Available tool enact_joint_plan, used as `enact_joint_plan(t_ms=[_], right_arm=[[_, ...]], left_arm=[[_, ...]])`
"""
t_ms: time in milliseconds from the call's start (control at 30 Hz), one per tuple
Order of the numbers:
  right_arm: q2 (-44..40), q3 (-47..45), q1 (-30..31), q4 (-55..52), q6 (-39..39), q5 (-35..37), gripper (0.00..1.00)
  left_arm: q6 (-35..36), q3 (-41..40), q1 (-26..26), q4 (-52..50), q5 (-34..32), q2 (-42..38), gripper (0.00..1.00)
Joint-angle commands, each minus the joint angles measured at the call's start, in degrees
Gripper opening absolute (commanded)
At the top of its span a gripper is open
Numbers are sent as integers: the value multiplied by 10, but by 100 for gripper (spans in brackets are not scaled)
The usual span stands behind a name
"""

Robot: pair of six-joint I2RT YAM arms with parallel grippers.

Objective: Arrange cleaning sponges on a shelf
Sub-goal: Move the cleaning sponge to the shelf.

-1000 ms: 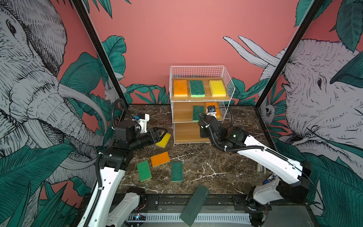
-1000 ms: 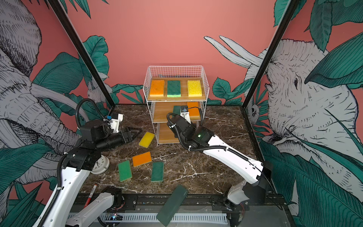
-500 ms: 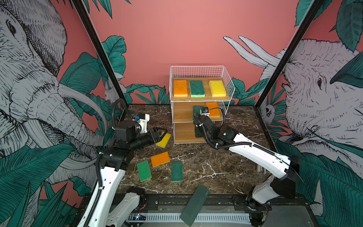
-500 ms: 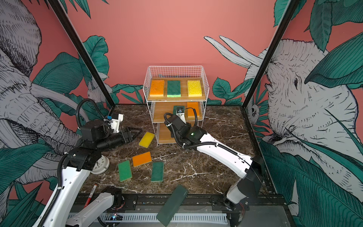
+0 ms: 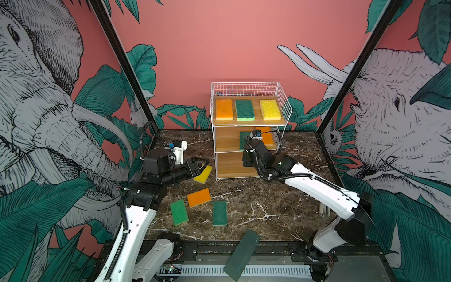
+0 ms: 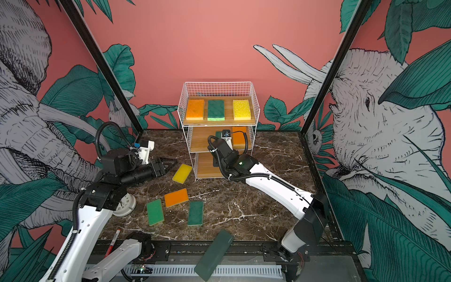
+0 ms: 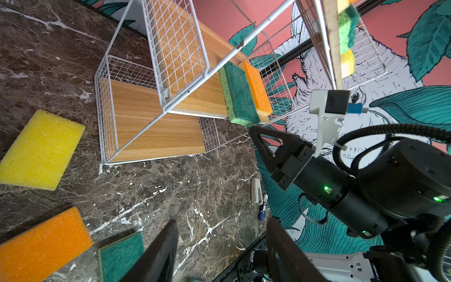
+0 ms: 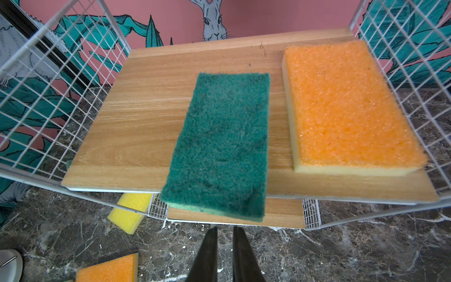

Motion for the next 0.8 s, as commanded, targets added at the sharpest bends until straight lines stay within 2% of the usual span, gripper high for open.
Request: enact_joint_plan(t_ms=[0, 567, 767], right_arm=[[14, 11, -2, 17, 10, -9, 17], [14, 28, -3, 40, 21, -4, 18], [38, 26, -3, 38, 23, -4, 18]], left_arm=[[0, 1, 2, 17, 6, -7, 59], [2, -7, 2, 20, 2, -17, 59], [1, -3, 2, 19, 1, -22, 59]])
